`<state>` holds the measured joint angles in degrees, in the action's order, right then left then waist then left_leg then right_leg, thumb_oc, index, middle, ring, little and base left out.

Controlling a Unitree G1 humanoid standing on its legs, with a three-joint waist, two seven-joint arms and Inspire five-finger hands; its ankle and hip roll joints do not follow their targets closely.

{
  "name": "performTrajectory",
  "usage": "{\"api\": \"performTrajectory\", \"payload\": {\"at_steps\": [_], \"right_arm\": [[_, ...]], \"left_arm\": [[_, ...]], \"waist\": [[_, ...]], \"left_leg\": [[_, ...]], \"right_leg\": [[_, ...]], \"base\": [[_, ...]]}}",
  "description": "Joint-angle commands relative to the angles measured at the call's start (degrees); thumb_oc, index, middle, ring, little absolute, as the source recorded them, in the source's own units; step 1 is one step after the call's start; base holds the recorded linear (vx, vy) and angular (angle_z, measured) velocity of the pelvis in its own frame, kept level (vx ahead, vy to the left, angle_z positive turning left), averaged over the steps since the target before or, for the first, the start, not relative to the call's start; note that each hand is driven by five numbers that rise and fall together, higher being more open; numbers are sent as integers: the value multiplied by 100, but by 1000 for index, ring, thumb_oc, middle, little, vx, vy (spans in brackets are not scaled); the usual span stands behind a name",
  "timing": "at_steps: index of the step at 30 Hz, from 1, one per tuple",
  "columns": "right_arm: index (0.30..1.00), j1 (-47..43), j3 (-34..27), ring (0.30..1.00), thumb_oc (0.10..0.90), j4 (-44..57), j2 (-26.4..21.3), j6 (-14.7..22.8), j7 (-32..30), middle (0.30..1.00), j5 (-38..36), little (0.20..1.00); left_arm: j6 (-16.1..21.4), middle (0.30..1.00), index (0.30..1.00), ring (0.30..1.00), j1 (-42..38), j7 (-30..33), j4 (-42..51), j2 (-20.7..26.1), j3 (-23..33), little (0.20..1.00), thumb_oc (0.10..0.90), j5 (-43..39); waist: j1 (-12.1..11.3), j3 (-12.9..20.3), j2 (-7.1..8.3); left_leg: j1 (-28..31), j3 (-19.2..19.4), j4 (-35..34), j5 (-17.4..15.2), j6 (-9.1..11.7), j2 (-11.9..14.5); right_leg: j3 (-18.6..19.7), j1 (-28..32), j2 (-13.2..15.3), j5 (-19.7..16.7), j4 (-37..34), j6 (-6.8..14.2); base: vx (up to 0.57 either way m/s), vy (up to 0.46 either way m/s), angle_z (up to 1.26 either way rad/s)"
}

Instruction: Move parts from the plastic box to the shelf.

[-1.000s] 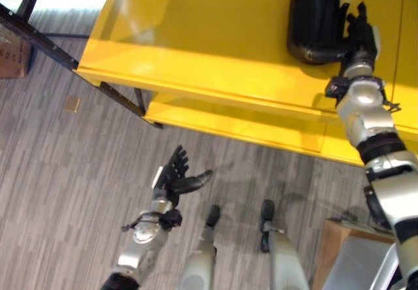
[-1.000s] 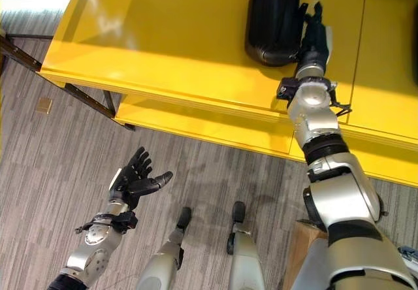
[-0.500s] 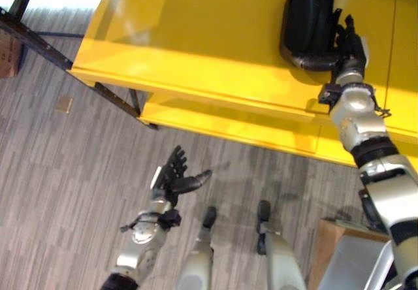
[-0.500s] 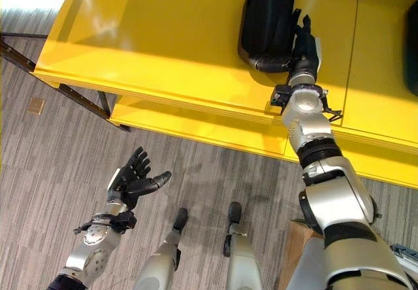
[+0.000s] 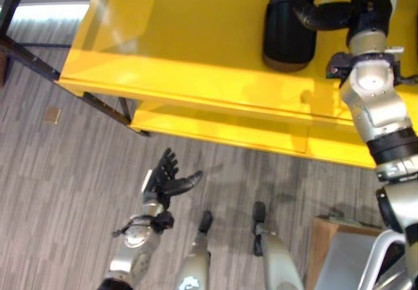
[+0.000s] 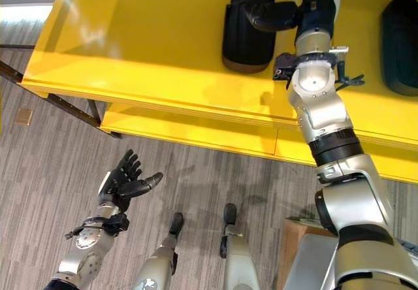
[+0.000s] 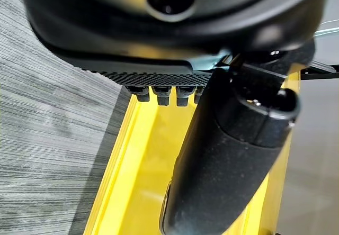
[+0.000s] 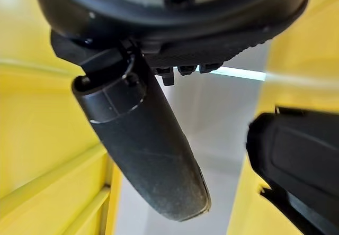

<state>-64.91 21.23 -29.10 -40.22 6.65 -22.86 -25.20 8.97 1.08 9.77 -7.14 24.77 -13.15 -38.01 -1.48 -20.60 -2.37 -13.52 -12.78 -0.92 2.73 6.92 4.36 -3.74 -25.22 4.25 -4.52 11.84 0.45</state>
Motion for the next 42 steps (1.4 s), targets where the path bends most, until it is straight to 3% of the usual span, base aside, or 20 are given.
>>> {"api": "performTrajectory", "payload": {"at_steps": [1, 13, 17, 22, 30, 37, 40, 41, 42], "right_arm": [[1000, 108, -137, 1000, 900, 665, -273, 413, -138, 1000, 604, 1000], [1000, 2515, -830, 1000, 900, 2636, 288, 552, 444, 1000, 794, 1000], [1000, 4610, -1140, 1000, 900, 3548, 1136, 785, 1069, 1000, 319, 1000], [1000, 5686, -1105, 1000, 900, 3741, 1523, 842, 1643, 1000, -476, 1000], [1000, 6237, -1205, 1000, 900, 3645, 1614, 762, 1777, 1000, -376, 1000], [1000, 6348, -1234, 1000, 900, 3687, 1709, 709, 1843, 1000, -373, 1000], [1000, 6362, -1261, 1000, 900, 3780, 1765, 727, 1907, 1000, -427, 1000], [1000, 6247, -1180, 1000, 900, 3779, 1781, 716, 1893, 1000, -412, 1000], [1000, 6246, -1180, 1000, 900, 3779, 1781, 716, 1893, 1000, -412, 1000]], "left_arm": [[471, 1000, 1000, 1000, 152, 52, 638, 274, 28, 1000, 900, 33], [337, 1000, 1000, 1000, 448, -48, 706, 166, 192, 1000, 900, 237], [247, 1000, 1000, 1000, 593, -103, 622, -58, 280, 1000, 900, 408], [237, 1000, 1000, 1000, 715, -175, 603, -133, 365, 1000, 900, 496], [292, 1000, 1000, 1000, 798, -246, 503, -149, 505, 1000, 900, 705], [296, 1000, 1000, 1000, 741, -227, 436, -125, 683, 1000, 900, 1013], [311, 1000, 1000, 1000, 609, -159, 222, -131, 805, 1000, 900, 1123], [343, 1000, 1000, 1000, 477, -72, 136, -127, 823, 1000, 900, 1158], [344, 1000, 1000, 1000, 476, -72, 136, -127, 823, 1000, 900, 1158]], "waist": [[-33, 733, 16], [174, 1024, 26], [345, 1237, 49], [449, 1317, 84], [513, 1448, 210], [512, 1449, 502], [541, 1398, 595], [530, 1309, 614], [527, 1309, 614]], "left_leg": [[1021, 224, -408, -64, -130, 467], [1261, 373, -408, -157, -157, 447], [1429, 478, -408, -270, -239, 366], [1628, 599, -408, -443, -393, 224], [1861, 775, -377, -695, -610, -83], [1655, 897, 428, -1199, -869, -596], [1546, 996, 638, -1296, -977, -809], [1456, 1199, 733, -1316, -1031, -874], [1456, 1201, 734, -1317, -1031, -874]], "right_leg": [[320, -515, 287, 361, 989, 474], [349, 2, 270, 160, 446, 558], [386, 494, 347, -56, -172, 653], [513, 770, 451, -196, -516, 750], [671, 1066, 755, -517, -922, 977], [925, 1197, 1157, -876, -1086, 1138], [1054, 1133, 1312, -1279, -1164, 1198], [975, 980, 1355, -1573, -1248, 1218], [977, 979, 1354, -1574, -1248, 1218]], "base": [[5, -5, -7], [17, 14, -7], [69, 72, -8], [42, 96, -14], [17, 137, -13], [-34, 167, -8], [-80, 165, -5], [-115, 132, -14], [-144, 136, -30]]}}
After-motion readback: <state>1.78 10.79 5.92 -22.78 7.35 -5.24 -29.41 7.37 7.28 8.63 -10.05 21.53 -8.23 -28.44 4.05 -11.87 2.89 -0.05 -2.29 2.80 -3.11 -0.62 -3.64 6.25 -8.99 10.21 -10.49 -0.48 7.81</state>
